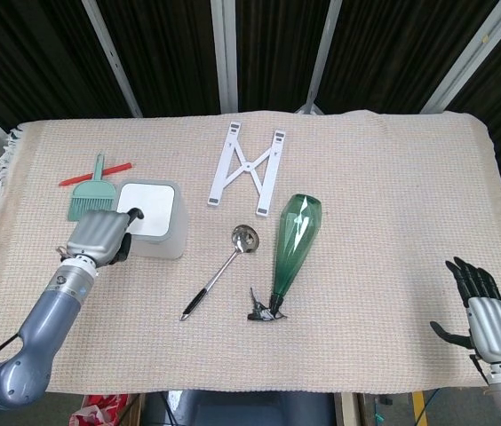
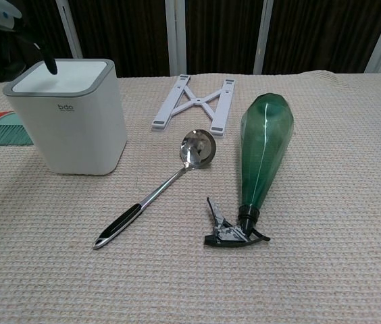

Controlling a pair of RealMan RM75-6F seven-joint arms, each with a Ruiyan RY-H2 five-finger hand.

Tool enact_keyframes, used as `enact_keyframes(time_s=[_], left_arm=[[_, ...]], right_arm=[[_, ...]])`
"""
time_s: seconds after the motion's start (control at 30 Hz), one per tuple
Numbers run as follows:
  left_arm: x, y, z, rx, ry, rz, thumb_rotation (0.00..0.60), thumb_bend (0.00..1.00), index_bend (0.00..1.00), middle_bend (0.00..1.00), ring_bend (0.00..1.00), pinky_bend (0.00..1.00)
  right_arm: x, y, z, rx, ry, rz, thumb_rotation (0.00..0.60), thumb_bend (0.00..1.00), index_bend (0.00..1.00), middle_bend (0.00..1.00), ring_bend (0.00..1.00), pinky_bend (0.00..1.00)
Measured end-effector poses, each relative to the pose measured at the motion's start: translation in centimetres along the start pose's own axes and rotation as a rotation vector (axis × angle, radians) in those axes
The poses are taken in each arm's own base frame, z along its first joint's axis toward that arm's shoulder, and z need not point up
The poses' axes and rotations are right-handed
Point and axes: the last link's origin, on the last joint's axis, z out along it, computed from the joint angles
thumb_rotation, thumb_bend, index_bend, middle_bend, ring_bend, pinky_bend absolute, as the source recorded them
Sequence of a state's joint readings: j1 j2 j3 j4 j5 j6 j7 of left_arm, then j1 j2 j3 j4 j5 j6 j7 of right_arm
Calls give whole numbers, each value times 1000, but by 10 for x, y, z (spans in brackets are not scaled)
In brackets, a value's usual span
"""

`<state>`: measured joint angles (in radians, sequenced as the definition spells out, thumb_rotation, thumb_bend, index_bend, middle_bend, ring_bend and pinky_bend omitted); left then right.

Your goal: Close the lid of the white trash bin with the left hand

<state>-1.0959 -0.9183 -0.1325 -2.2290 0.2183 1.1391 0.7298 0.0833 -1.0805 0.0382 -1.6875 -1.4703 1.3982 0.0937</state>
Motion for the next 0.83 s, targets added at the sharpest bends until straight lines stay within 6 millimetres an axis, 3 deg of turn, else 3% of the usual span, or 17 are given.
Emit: enact_keyframes(time_s=[0.07,0.13,0.17,0.23,0.3,0.33,0.4,0.57,0.83], left_arm=[[6,1,-4,-12,21,-21,600,533,102,810,611,789],[12,2,-11,-30,42,-41,600,432,15,588,417,586],[14,1,-15,-37,51,-46,600,405,2,506,347,511],[15,-1,-22,-53,71,-50,600,331,0,246,138,285],[12,-6,-27,-68,94,-49,600,262,0,77,25,123],[11,-9,-30,-75,105,-48,600,235,0,37,7,75],[3,-17,-37,-91,130,-48,600,166,0,0,0,10],[-27,-45,-62,-112,196,-45,600,80,0,0,0,0],[-110,-120,-118,-59,312,8,600,32,0,0,0,0]], right_arm=[[0,0,0,0,1,0,600,228,0,0,0,0],[1,0,0,0,2,-1,600,228,0,0,0,0],[1,1,0,1,3,-2,600,228,0,0,0,0],[1,1,0,0,3,-5,600,228,0,0,0,0],[1,2,-1,-1,3,-11,600,227,0,0,0,0],[2,3,-1,-2,3,-14,600,227,0,0,0,0],[2,4,-1,-5,3,-24,600,228,0,0,0,0],[3,4,-3,-1,12,-51,600,227,0,0,0,0],[3,3,-6,3,28,-86,600,227,0,0,0,0]])
